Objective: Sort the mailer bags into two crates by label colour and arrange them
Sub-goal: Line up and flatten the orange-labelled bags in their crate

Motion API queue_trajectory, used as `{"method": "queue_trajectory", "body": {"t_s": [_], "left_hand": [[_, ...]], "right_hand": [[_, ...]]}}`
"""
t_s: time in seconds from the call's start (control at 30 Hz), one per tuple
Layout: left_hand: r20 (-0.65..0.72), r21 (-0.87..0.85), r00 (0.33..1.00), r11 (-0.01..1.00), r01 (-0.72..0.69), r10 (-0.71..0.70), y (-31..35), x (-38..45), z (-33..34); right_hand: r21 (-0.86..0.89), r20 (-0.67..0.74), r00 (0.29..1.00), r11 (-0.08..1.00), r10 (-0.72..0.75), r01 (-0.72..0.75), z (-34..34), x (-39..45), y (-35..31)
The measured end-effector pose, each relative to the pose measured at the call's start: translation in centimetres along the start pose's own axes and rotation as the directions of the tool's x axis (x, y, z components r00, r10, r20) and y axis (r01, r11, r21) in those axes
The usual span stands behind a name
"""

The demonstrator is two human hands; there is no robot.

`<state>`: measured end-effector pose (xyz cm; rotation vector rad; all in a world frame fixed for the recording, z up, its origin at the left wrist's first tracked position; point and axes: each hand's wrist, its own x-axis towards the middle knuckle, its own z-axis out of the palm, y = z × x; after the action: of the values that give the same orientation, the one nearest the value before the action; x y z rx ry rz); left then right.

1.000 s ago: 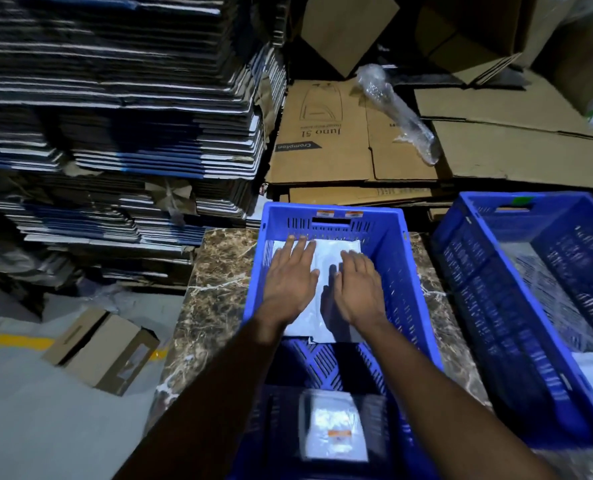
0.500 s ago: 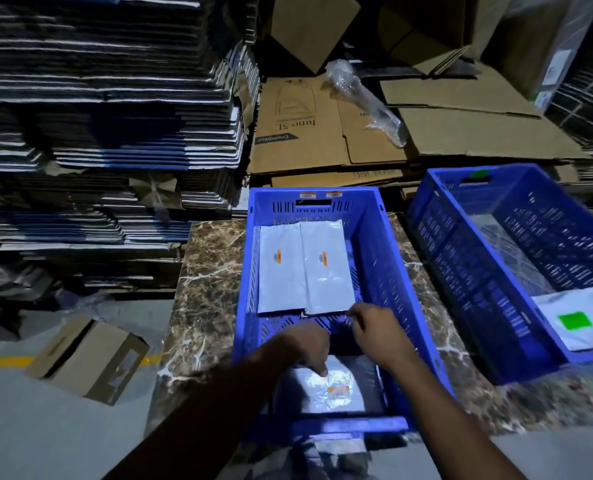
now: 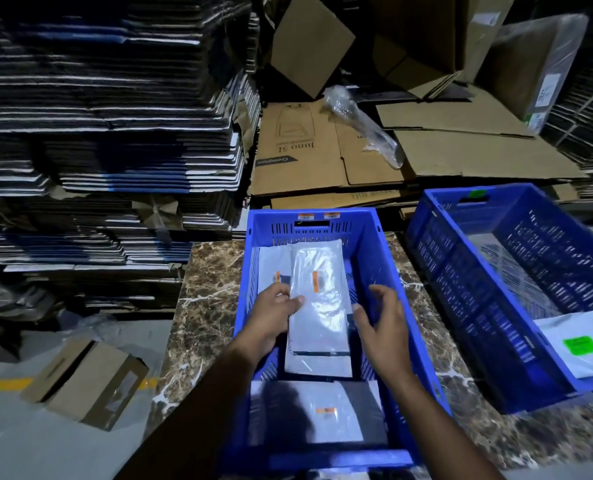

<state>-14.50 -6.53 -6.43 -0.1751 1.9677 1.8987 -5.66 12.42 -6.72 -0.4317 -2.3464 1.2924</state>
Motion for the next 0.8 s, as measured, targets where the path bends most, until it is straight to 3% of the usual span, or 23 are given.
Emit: {"method": "queue_trajectory", "body": {"t_s": [0.07, 0.13, 0.2, 0.27, 0.3, 0.37, 0.4, 0.47, 0.53, 0.63, 0.7, 0.8], "left_hand": [[-0.024, -0.149, 0.999, 0.989, 0.022, -0.026, 0.6, -0.2, 0.5], [-0.026, -0.163, 0.999, 0.986, 0.024, -0.029, 0.7, -0.3, 0.8], [-0.050, -0.059, 0.999, 0.998, -0.007, 0.004, 0.8, 0.1, 0.5], [-0.111, 0.143, 0.985, 0.983, -0.119, 0.135, 1.3, 0.8, -0.4], [-0.138, 0.321, 0.958, 0.926, -0.198, 0.252, 1.8, 1.1, -1.0], [-0.099, 0.697, 0.859, 0.651, -0.300, 0.502, 2.8, 1.9, -2.5], [-0.043, 0.804, 0.824, 0.510, -0.307, 0.564, 3.3, 2.4, -3.2], [0.009, 0.915, 0.849, 0.339, -0.221, 0.529, 4.1, 3.3, -4.3], [-0.012, 0.956, 0.920, 0.273, -0.104, 0.392, 4.3, 4.1, -4.9], [-0.018, 0.960, 0.968, 0.275, -0.054, 0.250, 3.9, 4.9, -4.8], [-0.020, 0.963, 0.962, 0.263, -0.055, 0.273, 3.9, 4.9, -4.6], [-0.019, 0.952, 0.948, 0.296, -0.080, 0.318, 3.6, 4.9, -4.7]], "right_hand": [[0.148, 0.194, 0.969, 0.972, 0.154, -0.184, 0.6, 0.3, -0.7], [0.176, 0.258, 0.941, 0.947, 0.218, -0.268, 1.6, 0.7, -0.6], [0.143, 0.231, 0.949, 0.957, 0.215, -0.252, 2.4, 1.4, -0.1], [0.122, 0.212, 0.953, 0.961, 0.219, -0.248, 3.1, 2.6, 0.1], [0.116, 0.210, 0.952, 0.961, 0.224, -0.252, 3.3, 3.1, 0.1], [0.108, 0.220, 0.953, 0.966, 0.207, -0.235, 4.3, 4.5, 0.0], [0.103, 0.231, 0.956, 0.972, 0.183, -0.211, 5.0, 5.1, -0.1], [0.086, 0.261, 0.957, 0.984, 0.127, -0.154, 7.0, 6.0, -0.4], [0.091, 0.297, 0.949, 0.986, 0.106, -0.139, 9.2, 6.7, -0.6], [0.016, 0.375, 0.921, 0.993, 0.106, -0.121, 12.4, 7.5, -0.8], [-0.179, 0.435, 0.898, 0.984, 0.060, 0.020, 14.0, 7.9, -0.4], [-0.430, 0.387, 0.918, 0.866, -0.080, 0.257, 15.0, 8.6, 0.2]]}}
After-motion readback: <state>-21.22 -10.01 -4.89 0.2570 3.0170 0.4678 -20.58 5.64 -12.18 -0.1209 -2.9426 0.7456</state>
